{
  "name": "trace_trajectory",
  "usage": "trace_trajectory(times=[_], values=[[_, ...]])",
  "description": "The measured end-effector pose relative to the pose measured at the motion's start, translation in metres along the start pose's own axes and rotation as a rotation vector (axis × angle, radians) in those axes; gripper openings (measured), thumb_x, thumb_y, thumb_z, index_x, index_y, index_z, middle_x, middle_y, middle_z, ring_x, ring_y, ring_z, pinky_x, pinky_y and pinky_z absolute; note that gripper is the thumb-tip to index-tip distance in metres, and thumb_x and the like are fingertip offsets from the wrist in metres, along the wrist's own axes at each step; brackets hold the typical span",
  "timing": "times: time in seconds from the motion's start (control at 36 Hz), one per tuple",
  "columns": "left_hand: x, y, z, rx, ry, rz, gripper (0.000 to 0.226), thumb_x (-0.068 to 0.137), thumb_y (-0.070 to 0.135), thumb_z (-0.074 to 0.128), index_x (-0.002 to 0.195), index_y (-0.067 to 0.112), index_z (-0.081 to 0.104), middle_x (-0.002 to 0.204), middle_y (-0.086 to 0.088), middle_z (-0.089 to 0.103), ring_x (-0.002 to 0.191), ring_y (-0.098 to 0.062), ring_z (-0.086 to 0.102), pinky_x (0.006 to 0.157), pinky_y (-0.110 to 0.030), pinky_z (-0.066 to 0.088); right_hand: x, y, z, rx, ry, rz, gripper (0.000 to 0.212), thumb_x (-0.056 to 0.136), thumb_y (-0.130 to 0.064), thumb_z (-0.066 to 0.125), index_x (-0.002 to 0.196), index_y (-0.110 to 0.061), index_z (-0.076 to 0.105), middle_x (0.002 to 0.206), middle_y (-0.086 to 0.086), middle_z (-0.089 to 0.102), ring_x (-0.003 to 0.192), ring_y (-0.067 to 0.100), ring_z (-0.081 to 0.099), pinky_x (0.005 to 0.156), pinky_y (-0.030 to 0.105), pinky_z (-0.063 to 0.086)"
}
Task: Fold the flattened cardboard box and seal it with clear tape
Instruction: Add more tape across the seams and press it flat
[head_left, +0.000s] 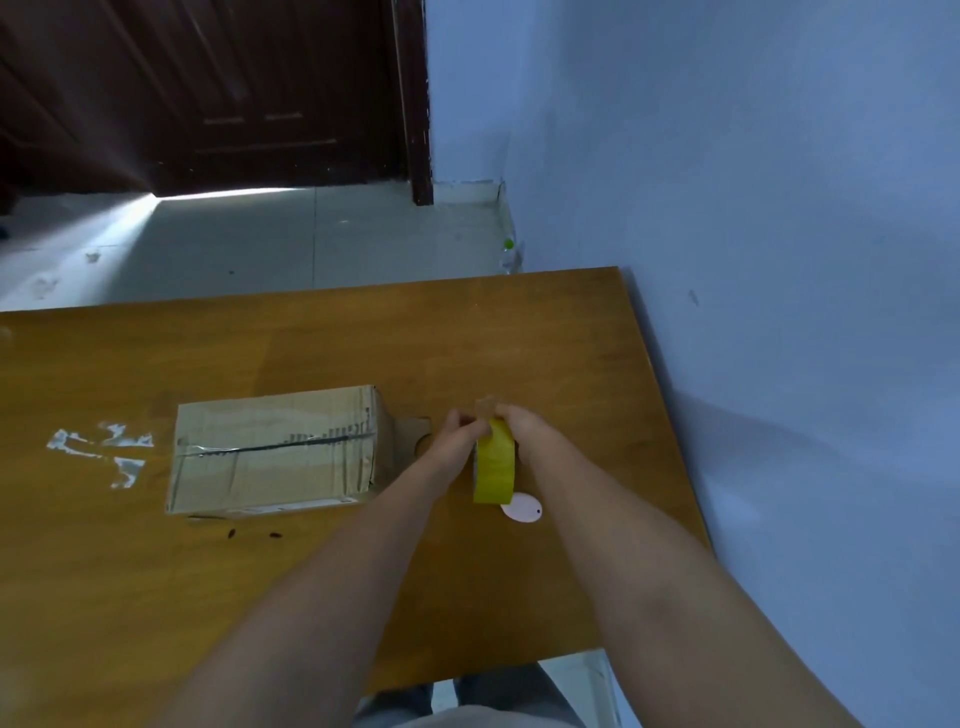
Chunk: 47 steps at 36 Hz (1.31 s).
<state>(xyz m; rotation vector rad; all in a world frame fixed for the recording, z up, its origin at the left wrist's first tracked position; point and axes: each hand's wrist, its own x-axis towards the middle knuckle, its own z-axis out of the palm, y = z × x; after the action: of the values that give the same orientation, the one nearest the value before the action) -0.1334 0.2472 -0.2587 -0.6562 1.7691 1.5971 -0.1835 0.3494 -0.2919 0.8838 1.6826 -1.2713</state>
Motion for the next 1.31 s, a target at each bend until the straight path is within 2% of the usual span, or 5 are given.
trace_trajectory(times=[0.31, 0.61, 0.81, 1.08, 1.31], values=[[0.022, -0.001, -0.005, -0.125, 0.112, -0.149, 0.066, 0.101, 0.042, 0.034, 0.152, 0.014, 0.002, 0.158, -0.009, 0.011, 0.142, -0.032, 0.020, 0.113, -0.048, 0.022, 0.027, 0.016, 0.004, 0.037, 0.069, -0.044, 0.057, 0.088, -0.048, 0.054, 0.126, -0.005, 0.054, 0.120, 0.015, 0.061, 0.106, 0.033, 0.060, 0.090, 0.043, 0.050], [0.047, 0.005, 0.004, -0.178, 0.146, -0.180, 0.032, 0.102, 0.022, 0.039, 0.079, 0.006, 0.053, 0.075, -0.010, 0.050, 0.065, -0.021, 0.046, 0.058, -0.033, 0.038, 0.016, 0.021, 0.003, 0.102, 0.113, -0.149, 0.069, 0.087, -0.042, 0.060, 0.139, -0.005, 0.036, 0.137, 0.016, 0.049, 0.120, 0.037, 0.051, 0.099, 0.050, 0.045], [0.065, 0.005, 0.004, -0.237, 0.165, -0.232, 0.032, 0.097, 0.012, 0.051, 0.121, -0.008, 0.052, 0.074, -0.010, 0.049, 0.061, -0.020, 0.046, 0.052, -0.030, 0.037, 0.004, 0.018, 0.000, 0.052, 0.137, -0.198, 0.053, 0.090, -0.036, 0.058, 0.128, -0.001, 0.046, 0.125, 0.016, 0.056, 0.113, 0.033, 0.055, 0.081, 0.037, 0.043], [0.086, 0.001, 0.006, -0.287, 0.217, -0.283, 0.015, 0.091, 0.010, 0.059, 0.080, 0.003, 0.051, 0.069, -0.012, 0.049, 0.055, -0.019, 0.047, 0.037, -0.026, 0.041, -0.001, 0.020, -0.002, 0.042, 0.110, -0.266, 0.034, 0.087, -0.039, 0.061, 0.102, -0.012, 0.046, 0.102, 0.009, 0.055, 0.093, 0.025, 0.052, 0.074, 0.035, 0.040], [0.089, -0.007, 0.007, -0.378, 0.152, -0.273, 0.034, 0.086, 0.024, 0.067, 0.108, -0.002, 0.062, 0.085, -0.014, 0.065, 0.060, -0.023, 0.062, 0.042, -0.029, 0.047, -0.009, 0.033, -0.003, 0.037, 0.150, -0.382, 0.019, 0.093, -0.025, 0.057, 0.079, -0.017, 0.045, 0.075, -0.004, 0.048, 0.064, 0.007, 0.044, 0.056, 0.020, 0.035]])
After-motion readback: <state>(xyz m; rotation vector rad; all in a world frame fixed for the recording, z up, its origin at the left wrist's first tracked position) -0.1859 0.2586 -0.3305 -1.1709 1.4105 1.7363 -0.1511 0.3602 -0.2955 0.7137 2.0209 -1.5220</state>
